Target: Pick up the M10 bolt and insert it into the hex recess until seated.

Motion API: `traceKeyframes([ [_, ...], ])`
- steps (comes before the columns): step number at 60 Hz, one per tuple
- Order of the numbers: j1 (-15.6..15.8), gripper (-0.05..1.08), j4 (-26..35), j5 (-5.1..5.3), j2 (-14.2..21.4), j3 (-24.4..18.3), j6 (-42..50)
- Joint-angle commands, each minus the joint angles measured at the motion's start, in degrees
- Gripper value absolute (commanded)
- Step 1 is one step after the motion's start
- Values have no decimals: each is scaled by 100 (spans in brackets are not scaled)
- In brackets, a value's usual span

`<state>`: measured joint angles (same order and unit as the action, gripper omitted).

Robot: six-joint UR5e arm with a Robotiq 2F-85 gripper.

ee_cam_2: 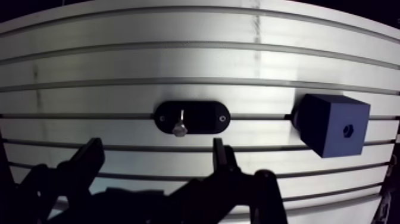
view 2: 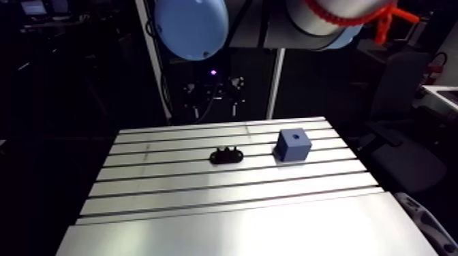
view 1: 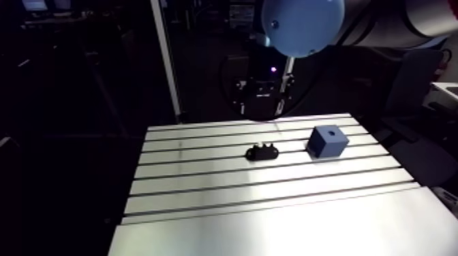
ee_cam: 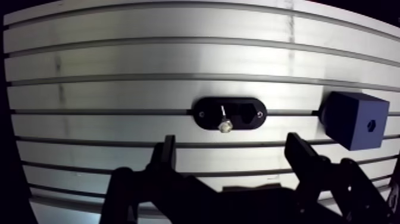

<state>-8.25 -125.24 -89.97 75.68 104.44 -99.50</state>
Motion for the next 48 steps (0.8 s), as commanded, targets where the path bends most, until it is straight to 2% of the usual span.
traceKeyframes([
  [1, -2, 1, -110, -7, -63, 89, -4],
  [16, -2, 2, -277, -16, -171, 175, -39],
  [28, -10, 15, -303, -14, -285, 222, -21],
  [48, -11, 23, -559, -17, -366, 310, -39],
])
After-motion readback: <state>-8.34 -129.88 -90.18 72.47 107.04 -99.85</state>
